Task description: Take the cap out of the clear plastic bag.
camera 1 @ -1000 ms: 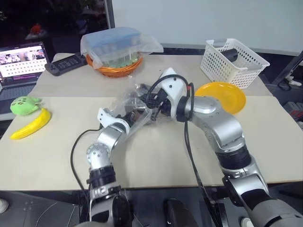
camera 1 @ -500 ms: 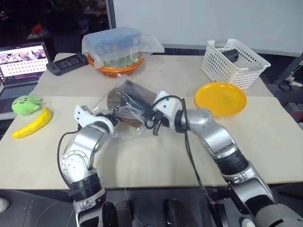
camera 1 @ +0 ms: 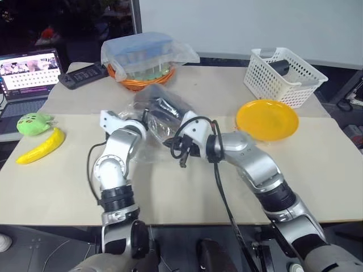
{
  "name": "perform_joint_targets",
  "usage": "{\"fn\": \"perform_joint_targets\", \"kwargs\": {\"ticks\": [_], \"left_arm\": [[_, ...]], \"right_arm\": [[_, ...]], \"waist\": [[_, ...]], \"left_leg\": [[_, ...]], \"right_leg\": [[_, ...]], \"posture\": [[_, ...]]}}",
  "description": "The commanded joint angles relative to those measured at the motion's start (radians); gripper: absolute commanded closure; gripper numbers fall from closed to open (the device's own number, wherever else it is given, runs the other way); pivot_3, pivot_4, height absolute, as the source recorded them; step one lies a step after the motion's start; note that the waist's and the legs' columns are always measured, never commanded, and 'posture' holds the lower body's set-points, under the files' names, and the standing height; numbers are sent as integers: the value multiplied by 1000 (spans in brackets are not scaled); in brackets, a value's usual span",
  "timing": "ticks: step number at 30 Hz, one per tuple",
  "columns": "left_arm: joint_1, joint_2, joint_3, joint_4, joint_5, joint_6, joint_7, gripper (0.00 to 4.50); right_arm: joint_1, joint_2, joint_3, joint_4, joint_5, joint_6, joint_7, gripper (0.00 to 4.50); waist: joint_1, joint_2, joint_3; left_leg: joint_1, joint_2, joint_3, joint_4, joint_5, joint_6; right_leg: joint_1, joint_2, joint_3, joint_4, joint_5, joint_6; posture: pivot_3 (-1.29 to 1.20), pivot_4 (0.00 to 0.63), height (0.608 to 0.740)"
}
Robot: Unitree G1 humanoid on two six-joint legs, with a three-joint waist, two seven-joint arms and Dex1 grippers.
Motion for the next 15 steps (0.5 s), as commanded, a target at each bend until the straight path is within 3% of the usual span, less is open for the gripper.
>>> {"fn": "perform_joint_targets", "kwargs": {"ticks": [1, 7, 15], "left_arm": [[11, -34, -27, -116, -26, -8, 48, 4406], [147, 72, -54, -282, -182, 114, 174, 4406], [317, 253, -97, -400, -361, 166, 249, 4406]], "right_arm": [[-2, 11, 2, 74, -73, -97, -50, 4500], [-35, 57, -19, 255, -176, -235, -161, 4500], [-90, 104, -77, 350, -192, -293, -210, 4500]], "waist": [[-4, 0, 0], [-11, 0, 0], [-11, 0, 0]], "left_leg": [[-1, 0, 0, 0, 0, 0], [-1, 0, 0, 0, 0, 0], [2, 0, 0, 0, 0, 0]], "right_leg": [[-1, 0, 0, 0, 0, 0], [-1, 0, 1, 1, 0, 0], [0, 0, 1, 3, 0, 0]], "posture": [[0, 150, 740], [0, 150, 740], [0, 150, 740]]}}
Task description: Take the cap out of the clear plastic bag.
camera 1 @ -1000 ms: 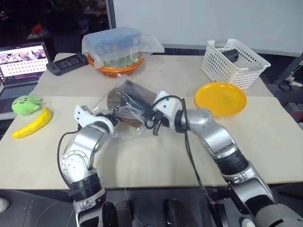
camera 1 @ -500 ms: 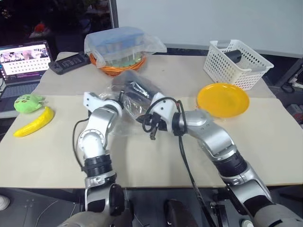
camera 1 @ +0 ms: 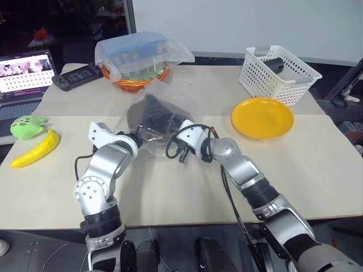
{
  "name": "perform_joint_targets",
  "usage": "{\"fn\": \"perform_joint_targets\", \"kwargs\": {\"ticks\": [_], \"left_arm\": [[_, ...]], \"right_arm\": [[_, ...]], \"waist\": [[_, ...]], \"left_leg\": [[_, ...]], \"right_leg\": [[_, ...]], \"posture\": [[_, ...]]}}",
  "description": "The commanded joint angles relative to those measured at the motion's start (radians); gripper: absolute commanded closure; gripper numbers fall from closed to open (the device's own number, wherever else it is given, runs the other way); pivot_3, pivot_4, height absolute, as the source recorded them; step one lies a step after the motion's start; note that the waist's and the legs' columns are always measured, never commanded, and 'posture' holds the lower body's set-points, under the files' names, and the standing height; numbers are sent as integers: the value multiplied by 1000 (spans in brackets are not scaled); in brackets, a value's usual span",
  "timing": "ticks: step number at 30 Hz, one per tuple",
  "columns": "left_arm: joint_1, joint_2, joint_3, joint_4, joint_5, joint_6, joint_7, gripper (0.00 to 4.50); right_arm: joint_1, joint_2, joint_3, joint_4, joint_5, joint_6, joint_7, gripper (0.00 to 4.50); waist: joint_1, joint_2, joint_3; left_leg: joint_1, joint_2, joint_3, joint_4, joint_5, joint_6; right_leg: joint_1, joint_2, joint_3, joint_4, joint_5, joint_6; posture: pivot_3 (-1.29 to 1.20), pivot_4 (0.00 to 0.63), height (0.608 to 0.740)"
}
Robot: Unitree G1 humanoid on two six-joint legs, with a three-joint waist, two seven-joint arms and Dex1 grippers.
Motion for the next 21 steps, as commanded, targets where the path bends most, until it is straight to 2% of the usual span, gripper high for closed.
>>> {"fn": "perform_joint_targets", "kwargs": {"ticks": [1, 6, 11, 16, 21], "left_arm": [[60, 67, -64, -68, -67, 42, 7, 4406], [140, 109, -123, -76, -44, 32, -50, 4406], [186, 207, -175, -21, 140, 67, -194, 4406], [158, 240, -206, 24, 252, 76, -318, 4406], [150, 252, -216, -10, 223, 132, -376, 4406]], "right_arm": [[-61, 16, -78, 5, -4, -26, -47, 4500], [-87, 55, -118, -11, 30, 5, -31, 4500], [-104, 92, -160, -89, 106, 105, 30, 4500], [-106, 89, -153, -136, 116, 152, 54, 4500], [-104, 80, -145, -139, 105, 156, 56, 4500]], "waist": [[2, 0, 0], [4, 0, 0], [1, 0, 0], [3, 0, 0], [3, 0, 0]], "left_leg": [[0, 0, 0, 0, 0, 0], [0, 0, 0, 0, 0, 0], [0, 0, 1, 0, 0, 0], [0, 1, 1, 0, 0, 0], [0, 1, 1, 0, 0, 0]], "right_leg": [[0, 0, 0, 0, 0, 0], [0, 0, 0, 0, 0, 0], [-1, 0, 0, 0, 0, -1], [-1, 0, -1, 1, -1, -2], [-1, 0, -1, 0, -1, -2]], "posture": [[0, 150, 740], [0, 150, 740], [0, 150, 740], [0, 150, 740], [0, 150, 740]]}}
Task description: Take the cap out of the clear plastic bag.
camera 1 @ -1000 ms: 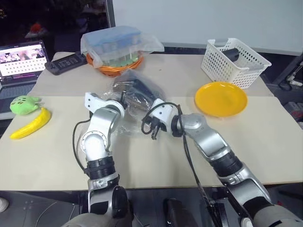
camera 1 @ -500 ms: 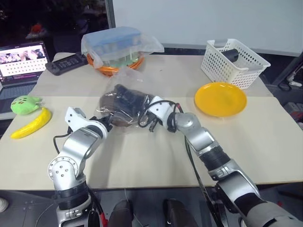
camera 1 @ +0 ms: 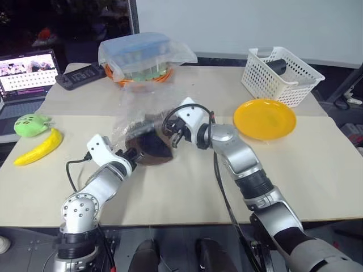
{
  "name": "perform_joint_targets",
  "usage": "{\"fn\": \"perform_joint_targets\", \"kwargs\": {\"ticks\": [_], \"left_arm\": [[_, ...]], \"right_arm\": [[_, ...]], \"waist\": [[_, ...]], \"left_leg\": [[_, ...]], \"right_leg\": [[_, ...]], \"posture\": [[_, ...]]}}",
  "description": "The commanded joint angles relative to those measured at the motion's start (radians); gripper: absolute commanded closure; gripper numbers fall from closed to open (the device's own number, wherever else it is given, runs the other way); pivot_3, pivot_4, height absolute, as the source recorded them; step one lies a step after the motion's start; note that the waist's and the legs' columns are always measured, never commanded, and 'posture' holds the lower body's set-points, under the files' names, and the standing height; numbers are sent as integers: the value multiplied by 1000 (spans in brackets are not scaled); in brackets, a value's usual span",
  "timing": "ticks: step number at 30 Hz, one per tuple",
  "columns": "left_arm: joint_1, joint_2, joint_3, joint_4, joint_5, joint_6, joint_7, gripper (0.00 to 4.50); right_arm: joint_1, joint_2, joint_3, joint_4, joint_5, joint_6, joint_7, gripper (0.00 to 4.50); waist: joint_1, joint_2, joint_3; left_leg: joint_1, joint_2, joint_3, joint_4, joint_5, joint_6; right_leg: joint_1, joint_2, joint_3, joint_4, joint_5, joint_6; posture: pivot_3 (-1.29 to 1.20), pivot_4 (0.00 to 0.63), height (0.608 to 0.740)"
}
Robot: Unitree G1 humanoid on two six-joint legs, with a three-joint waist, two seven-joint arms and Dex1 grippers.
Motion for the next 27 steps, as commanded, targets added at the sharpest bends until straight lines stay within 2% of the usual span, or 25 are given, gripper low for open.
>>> {"fn": "perform_joint_targets", "kwargs": {"ticks": [1, 7, 11, 18, 21, 23, 27], "left_arm": [[-4, 33, -29, -54, -58, 86, -52, 4406], [10, 165, -1, -142, -233, 174, -95, 4406], [43, 299, 27, -204, -431, 183, -117, 4406], [166, 557, 143, -236, -610, 182, -225, 4406], [208, 687, 222, -283, -634, 273, -433, 4406], [239, 770, 322, -322, -613, 378, -624, 4406], [270, 855, 513, -388, -521, 531, -997, 4406]], "right_arm": [[-32, -8, -15, -45, -3, -12, 0, 4500], [-29, -17, -5, -8, -16, -33, 0, 4500], [-41, -17, 2, 66, -36, -79, -5, 4500], [-112, -56, 34, 351, -135, -302, -36, 4500], [-152, -62, 37, 477, -166, -391, -54, 4500], [-182, -61, 38, 559, -183, -444, -65, 4500], [-219, -50, 30, 656, -193, -511, -69, 4500]], "waist": [[0, 0, 0], [-2, 0, 0], [-4, 0, 0], [-11, 0, 1], [-11, -3, 3], [-14, -3, 3], [-28, -3, 3]], "left_leg": [[0, 0, 0, 0, 0, 0], [-1, 0, 0, -1, 0, 0], [0, 1, 0, -1, 0, 0], [0, 1, 1, -2, 0, 0], [-1, 1, 2, -2, 0, 0], [-5, 1, 3, -2, 0, 0], [-9, 1, 3, -4, 0, 0]], "right_leg": [[0, 0, 0, 0, 0, 0], [-1, 0, 0, 0, 0, 0], [-2, 0, 0, 0, 0, 0], [-3, 0, 0, 1, -5, -7], [-5, 0, 0, 1, -5, -9], [-11, -1, 1, 2, -5, -9], [-15, 0, 1, 2, -4, -6]], "posture": [[0, 150, 740], [0, 150, 740], [0, 150, 740], [0, 150, 740], [0, 150, 740], [0, 150, 740], [0, 150, 740]]}}
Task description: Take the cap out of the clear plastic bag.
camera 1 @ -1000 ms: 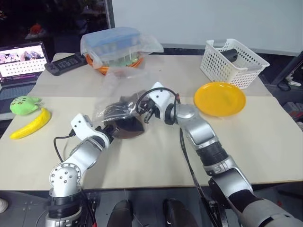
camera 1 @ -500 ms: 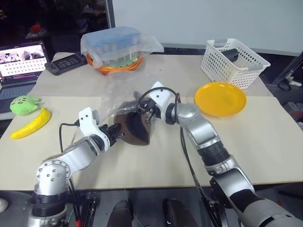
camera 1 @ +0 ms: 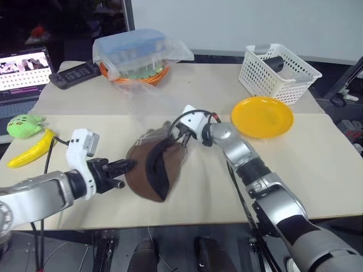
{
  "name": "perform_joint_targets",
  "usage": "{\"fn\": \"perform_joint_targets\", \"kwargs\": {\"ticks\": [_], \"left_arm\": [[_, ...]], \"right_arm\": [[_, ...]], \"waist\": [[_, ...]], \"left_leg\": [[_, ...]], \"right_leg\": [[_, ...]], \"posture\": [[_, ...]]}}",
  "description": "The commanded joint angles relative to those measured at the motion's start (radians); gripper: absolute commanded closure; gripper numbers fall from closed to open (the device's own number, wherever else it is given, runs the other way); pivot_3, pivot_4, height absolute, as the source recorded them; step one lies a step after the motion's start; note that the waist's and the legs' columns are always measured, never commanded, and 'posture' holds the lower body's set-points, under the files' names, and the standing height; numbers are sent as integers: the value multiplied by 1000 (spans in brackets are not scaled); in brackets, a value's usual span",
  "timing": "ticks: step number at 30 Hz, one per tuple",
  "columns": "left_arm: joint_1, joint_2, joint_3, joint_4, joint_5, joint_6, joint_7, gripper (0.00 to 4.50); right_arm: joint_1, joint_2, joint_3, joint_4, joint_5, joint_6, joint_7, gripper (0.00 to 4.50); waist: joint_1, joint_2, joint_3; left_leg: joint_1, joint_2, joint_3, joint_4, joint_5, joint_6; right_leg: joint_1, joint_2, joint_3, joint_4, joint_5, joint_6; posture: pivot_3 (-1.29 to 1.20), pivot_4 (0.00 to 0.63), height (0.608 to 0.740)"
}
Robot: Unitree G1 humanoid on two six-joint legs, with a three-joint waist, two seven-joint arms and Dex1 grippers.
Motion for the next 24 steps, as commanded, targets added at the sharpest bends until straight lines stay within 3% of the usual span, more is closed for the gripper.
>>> {"fn": "perform_joint_targets", "kwargs": {"ticks": [1, 4, 8, 11, 13, 16, 18, 20, 24], "left_arm": [[-23, 51, 230, -97, -9, 166, -450, 4406], [-84, 69, 350, -16, -66, 151, -626, 4406], [-177, 109, 348, 123, -87, 21, -700, 4406], [-264, 120, 293, 192, -50, -77, -653, 4406], [-363, 101, 209, 248, 77, -181, -578, 4406], [-602, -7, 45, 397, 213, -360, -334, 4406], [-686, -84, -11, 438, 266, -389, -257, 4406], [-731, -166, -55, 458, 309, -409, -203, 4406], [-743, -465, -130, 448, 323, -499, -19, 4406]], "right_arm": [[-49, -10, -31, 80, -22, -56, -41, 4500], [-56, -3, -36, 102, -22, -74, -33, 4500], [-48, -2, -39, 88, -19, -73, -18, 4500], [-33, -7, -40, 56, -15, -59, -2, 4500], [-12, -14, -35, 15, -12, -36, 27, 4500], [50, -37, -10, -102, -15, 28, 98, 4500], [99, -47, 8, -196, -13, 88, 147, 4500], [148, -51, 20, -297, -11, 151, 183, 4500], [232, -47, 58, -492, -7, 276, 240, 4500]], "waist": [[-6, 0, 0], [-5, 0, 0], [-10, 0, 0], [-13, 0, 0], [-11, 0, 0], [3, 0, 0], [9, 0, 0], [13, 0, 0], [25, 0, 0]], "left_leg": [[0, 0, 0, -2, 0, 0], [0, 0, -1, -5, 0, -1], [1, 0, -3, -9, 1, -1], [2, 0, -4, -8, 1, -2], [2, 0, -3, -8, 1, -2], [2, 0, -4, -7, 2, -2], [3, 0, -4, -6, 3, -3], [3, 0, -3, -6, 3, -5], [1, 0, -2, -4, 3, -5]], "right_leg": [[-1, 0, 0, -1, 0, 0], [-1, 0, -2, -2, -1, 2], [-1, 1, -2, -1, -1, 1], [-1, 1, -2, 0, -1, 1], [0, 1, -1, 1, -1, 1], [1, 1, -2, 1, -1, 2], [1, 2, -2, 3, 0, 2], [1, 1, -1, 3, 1, 3], [1, 1, 0, 2, 2, 5]], "posture": [[0, 150, 740], [0, 150, 740], [0, 150, 740], [0, 150, 740], [0, 150, 740], [0, 150, 740], [0, 150, 740], [0, 150, 740], [0, 150, 740]]}}
